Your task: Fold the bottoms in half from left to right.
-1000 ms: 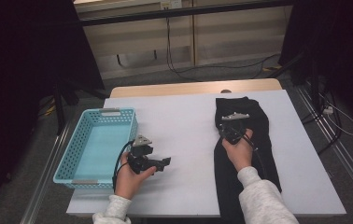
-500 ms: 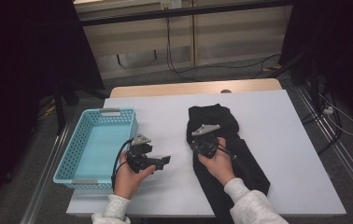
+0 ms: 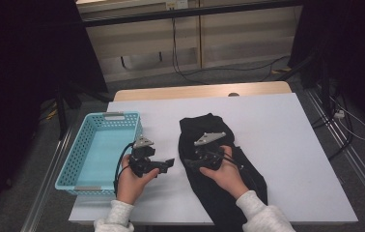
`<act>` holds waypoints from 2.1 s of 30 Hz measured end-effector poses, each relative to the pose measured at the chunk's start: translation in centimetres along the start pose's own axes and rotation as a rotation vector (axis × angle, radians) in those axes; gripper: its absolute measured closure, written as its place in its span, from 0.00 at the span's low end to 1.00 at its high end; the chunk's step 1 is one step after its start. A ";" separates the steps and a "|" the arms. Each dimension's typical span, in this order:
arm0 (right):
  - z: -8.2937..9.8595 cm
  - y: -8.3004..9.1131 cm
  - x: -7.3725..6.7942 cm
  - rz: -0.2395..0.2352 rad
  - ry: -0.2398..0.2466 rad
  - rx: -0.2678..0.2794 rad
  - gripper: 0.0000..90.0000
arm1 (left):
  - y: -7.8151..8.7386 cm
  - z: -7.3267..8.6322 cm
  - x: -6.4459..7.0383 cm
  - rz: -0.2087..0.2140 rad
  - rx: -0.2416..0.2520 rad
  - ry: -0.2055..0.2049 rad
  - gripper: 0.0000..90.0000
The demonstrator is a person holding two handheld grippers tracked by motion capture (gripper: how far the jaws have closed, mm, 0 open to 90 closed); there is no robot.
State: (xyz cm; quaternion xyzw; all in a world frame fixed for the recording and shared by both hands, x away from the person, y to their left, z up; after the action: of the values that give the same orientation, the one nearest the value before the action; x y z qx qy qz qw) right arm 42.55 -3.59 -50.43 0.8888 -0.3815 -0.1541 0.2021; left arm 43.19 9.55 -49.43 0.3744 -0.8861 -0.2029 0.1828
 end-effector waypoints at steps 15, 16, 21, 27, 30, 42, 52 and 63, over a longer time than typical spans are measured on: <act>2.4 9.2 5.9 0.161 -0.057 0.046 0.28 | -2.0 -0.4 1.0 0.027 -0.018 -0.007 0.12; 3.4 10.3 6.9 0.189 -0.087 0.042 0.28 | -2.4 -0.4 1.2 0.032 -0.023 -0.012 0.12; 5.6 11.9 8.4 0.232 -0.116 0.015 0.28 | -3.1 -0.8 1.6 0.044 -0.025 -0.017 0.12; 7.4 13.0 8.9 0.256 -0.147 -0.018 0.32 | -3.6 -1.0 1.9 0.051 -0.023 -0.025 0.12; 8.2 13.3 8.5 0.235 -0.143 -0.041 0.45 | -3.6 -1.2 2.0 0.053 -0.016 -0.025 0.12; 8.9 13.1 7.3 0.189 -0.169 -0.071 0.98 | -3.1 -1.4 1.5 0.032 -0.001 -0.026 0.13; 8.2 15.7 12.2 0.283 -0.183 -0.018 0.98 | -3.4 -1.1 1.1 0.026 -0.010 -0.018 0.13; 8.9 15.6 14.9 0.368 -0.164 -0.040 0.88 | -4.9 -1.2 1.0 0.020 -0.029 -0.007 0.13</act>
State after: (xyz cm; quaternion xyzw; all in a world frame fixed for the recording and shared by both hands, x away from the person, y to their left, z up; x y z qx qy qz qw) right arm 38.96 -26.55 -52.56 0.7842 -0.5496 -0.1940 0.2129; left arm 45.98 5.41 -50.64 0.3621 -0.8875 -0.2151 0.1870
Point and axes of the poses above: each handheld gripper's, and its own axes: y roughly backward along the jaws, z roughly out of its underside, x roughly to its right, the point moved 10 cm from there along -y, roughly forward along the jaws, and after that the axes turned 11 degrees about x, right-handed, at the moved point
